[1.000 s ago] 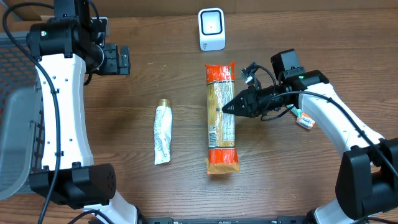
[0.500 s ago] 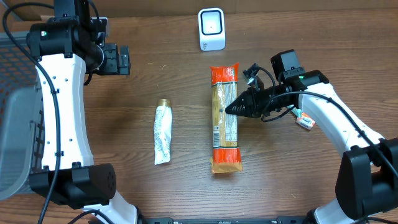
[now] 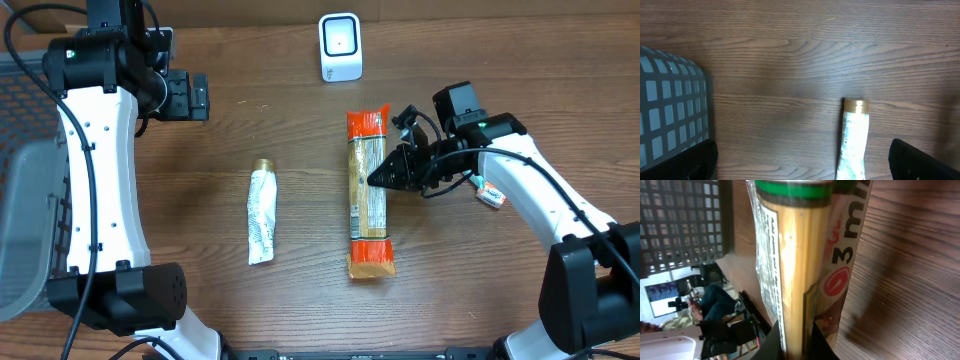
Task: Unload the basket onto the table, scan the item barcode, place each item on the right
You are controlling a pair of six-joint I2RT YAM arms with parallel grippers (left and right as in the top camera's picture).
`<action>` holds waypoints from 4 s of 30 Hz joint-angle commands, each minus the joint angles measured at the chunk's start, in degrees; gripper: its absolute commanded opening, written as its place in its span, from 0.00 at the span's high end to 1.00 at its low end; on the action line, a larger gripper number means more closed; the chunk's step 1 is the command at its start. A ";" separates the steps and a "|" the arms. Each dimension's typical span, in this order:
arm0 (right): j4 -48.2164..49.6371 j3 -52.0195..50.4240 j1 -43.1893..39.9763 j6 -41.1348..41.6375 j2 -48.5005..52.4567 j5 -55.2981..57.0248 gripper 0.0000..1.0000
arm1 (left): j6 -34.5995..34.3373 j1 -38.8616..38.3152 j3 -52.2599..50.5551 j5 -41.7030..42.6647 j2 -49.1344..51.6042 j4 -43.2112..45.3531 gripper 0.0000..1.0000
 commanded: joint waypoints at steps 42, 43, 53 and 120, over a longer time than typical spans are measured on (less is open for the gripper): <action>-33.99 33.53 26.88 18.29 28.09 63.69 0.47 | 1.05 -0.37 0.11 -0.31 0.68 0.00 0.00; -34.14 33.53 26.88 17.99 28.09 63.49 0.40 | 1.05 -0.37 0.11 -0.31 0.68 0.00 0.01; -36.52 32.72 26.21 17.94 28.09 62.07 0.30 | 1.05 -0.37 0.11 -0.31 0.68 0.00 0.01; -19.15 23.63 6.29 -12.46 18.95 1.55 0.96 | 1.05 -0.39 0.11 -0.31 0.68 0.00 0.00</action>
